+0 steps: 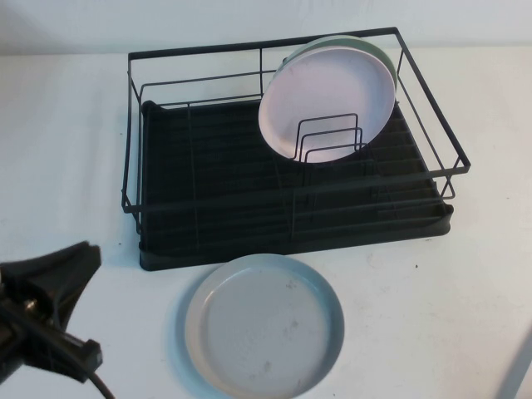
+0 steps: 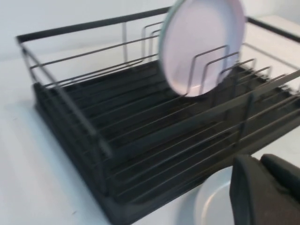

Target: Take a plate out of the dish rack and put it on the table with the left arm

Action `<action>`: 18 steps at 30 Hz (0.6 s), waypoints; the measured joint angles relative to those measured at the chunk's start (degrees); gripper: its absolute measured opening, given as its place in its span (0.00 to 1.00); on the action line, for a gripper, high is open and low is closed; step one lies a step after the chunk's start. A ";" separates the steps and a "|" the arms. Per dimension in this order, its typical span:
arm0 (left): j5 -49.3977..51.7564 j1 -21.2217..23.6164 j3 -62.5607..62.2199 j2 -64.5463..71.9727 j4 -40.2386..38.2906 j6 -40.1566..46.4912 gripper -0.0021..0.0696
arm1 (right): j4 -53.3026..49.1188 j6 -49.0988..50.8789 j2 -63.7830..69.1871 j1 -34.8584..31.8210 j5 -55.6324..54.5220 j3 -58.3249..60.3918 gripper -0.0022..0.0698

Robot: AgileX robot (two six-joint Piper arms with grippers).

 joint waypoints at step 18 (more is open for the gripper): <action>-3.79 12.51 23.58 -25.97 42.25 -47.91 0.03 | 0.00 0.00 0.00 0.00 0.00 0.00 0.00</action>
